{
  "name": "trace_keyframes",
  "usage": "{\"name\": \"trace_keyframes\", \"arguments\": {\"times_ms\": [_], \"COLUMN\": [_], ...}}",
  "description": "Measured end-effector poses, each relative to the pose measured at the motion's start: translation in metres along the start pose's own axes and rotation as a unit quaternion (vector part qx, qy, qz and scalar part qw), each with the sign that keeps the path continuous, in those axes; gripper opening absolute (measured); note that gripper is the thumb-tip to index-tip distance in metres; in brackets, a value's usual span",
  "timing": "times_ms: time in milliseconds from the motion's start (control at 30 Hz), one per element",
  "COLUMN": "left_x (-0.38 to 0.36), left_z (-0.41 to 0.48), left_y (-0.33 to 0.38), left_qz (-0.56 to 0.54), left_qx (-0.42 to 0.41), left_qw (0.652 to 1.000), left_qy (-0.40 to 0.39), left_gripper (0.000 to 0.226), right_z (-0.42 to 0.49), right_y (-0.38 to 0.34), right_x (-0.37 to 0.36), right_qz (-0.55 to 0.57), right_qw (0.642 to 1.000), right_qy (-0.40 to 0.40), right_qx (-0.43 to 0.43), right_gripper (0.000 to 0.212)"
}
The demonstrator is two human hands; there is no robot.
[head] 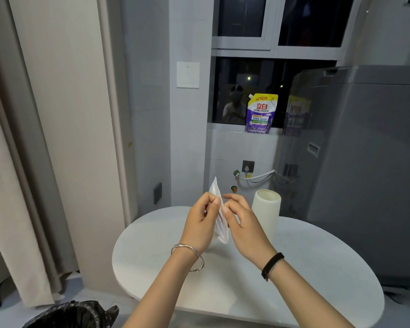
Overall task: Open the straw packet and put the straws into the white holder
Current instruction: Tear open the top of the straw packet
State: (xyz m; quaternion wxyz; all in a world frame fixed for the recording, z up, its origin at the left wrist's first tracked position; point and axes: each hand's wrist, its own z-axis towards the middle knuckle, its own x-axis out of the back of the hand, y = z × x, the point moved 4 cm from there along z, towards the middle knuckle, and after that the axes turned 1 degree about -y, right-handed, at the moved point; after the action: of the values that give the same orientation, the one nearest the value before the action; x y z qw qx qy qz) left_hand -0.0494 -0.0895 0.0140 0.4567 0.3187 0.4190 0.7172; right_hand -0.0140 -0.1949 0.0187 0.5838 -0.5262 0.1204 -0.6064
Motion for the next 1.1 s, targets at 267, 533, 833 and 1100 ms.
{"name": "trace_keyframes", "arguments": {"times_ms": [267, 533, 833, 1100], "left_x": [0.018, 0.010, -0.007, -0.030], "left_z": [0.008, -0.001, -0.002, 0.008], "left_y": [0.004, -0.004, -0.020, -0.044], "left_qz": [-0.001, -0.126, -0.545, -0.640], "left_qx": [-0.008, 0.281, 0.430, 0.339], "left_qw": [0.999, 0.951, 0.707, 0.690], "left_qy": [0.053, -0.028, -0.137, -0.012], "left_gripper": [0.030, 0.057, 0.096, 0.061], "right_z": [0.020, 0.041, 0.023, 0.012], "right_y": [0.009, -0.013, -0.032, 0.020], "right_x": [0.022, 0.035, 0.033, 0.029], "right_qz": [0.069, -0.140, -0.437, -0.121], "right_qw": [0.995, 0.983, 0.801, 0.954], "right_qy": [0.065, -0.003, 0.049, 0.183], "right_qx": [-0.004, 0.120, 0.405, 0.203], "right_gripper": [0.021, 0.022, 0.019, 0.010]}}
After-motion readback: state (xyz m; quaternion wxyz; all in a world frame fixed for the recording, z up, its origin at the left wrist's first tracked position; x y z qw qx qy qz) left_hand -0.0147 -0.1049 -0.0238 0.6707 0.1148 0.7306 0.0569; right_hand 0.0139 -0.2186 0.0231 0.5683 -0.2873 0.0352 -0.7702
